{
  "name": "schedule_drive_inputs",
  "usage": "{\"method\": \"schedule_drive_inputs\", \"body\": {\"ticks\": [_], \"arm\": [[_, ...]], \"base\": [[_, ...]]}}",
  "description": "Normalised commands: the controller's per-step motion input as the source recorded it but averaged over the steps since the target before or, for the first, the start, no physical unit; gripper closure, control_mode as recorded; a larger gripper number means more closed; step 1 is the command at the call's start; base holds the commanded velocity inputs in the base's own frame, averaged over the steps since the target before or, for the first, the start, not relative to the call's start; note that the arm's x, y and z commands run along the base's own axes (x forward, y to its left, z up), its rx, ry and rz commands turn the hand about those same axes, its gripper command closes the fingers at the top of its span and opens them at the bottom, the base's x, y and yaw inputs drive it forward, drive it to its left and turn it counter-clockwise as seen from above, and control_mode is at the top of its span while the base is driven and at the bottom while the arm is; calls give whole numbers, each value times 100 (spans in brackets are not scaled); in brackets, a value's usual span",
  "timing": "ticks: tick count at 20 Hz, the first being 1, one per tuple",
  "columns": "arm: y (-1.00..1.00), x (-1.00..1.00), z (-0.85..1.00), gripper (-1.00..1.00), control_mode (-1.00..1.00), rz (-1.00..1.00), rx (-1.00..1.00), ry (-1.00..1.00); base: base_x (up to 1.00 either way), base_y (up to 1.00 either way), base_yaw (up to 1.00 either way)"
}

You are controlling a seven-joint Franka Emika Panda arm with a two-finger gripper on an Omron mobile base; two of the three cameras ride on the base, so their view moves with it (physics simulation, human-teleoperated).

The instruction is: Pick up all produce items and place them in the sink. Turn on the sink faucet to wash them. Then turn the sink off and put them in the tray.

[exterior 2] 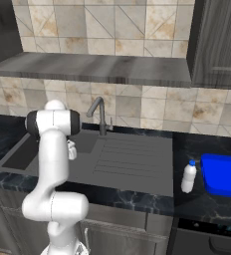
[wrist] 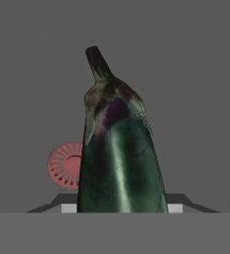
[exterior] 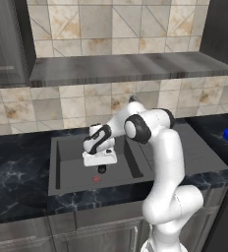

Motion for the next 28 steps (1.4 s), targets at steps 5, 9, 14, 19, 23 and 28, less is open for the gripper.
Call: {"method": "schedule_drive_inputs", "body": {"ticks": [5, 9, 14, 19, 23, 28], "arm": [[0, 20, -25, 100, -100, -3, -2, 5], [0, 23, -26, 100, -100, -4, -2, 5], [0, 24, -25, 100, -100, -3, -1, 4], [1, 8, -18, -100, -100, 0, 0, 2], [4, 3, -10, -100, -100, 0, 0, 0], [0, -1, 0, -100, -100, 0, 0, 0]], "base": [[0, 0, 0], [0, 0, 0], [0, 0, 0], [0, 0, 0], [0, 0, 0], [0, 0, 0]]}}
